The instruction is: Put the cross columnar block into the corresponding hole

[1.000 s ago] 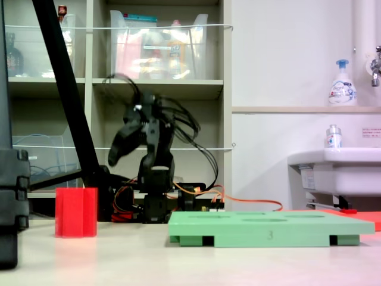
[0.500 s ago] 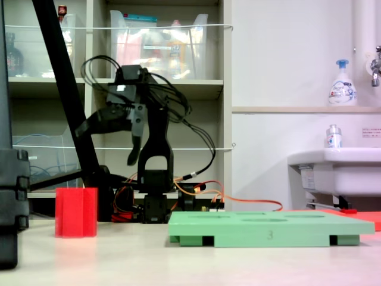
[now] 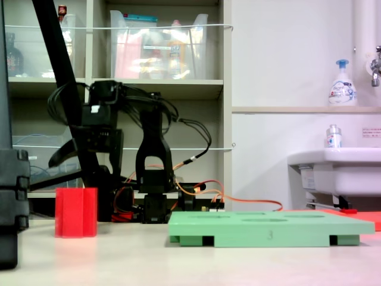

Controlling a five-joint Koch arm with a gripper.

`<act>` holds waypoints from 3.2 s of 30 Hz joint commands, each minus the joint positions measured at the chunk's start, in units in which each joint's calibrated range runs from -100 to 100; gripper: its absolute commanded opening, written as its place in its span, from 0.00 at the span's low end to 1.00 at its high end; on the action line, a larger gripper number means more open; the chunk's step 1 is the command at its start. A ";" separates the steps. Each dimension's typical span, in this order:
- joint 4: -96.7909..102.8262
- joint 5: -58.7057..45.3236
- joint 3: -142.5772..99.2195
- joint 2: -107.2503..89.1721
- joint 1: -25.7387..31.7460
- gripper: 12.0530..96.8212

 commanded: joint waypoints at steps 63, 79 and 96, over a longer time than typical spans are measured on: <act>-7.33 28.86 4.71 -20.59 23.79 0.31; -0.97 29.69 17.77 1.34 26.67 0.31; 0.86 28.18 19.87 10.98 26.96 0.31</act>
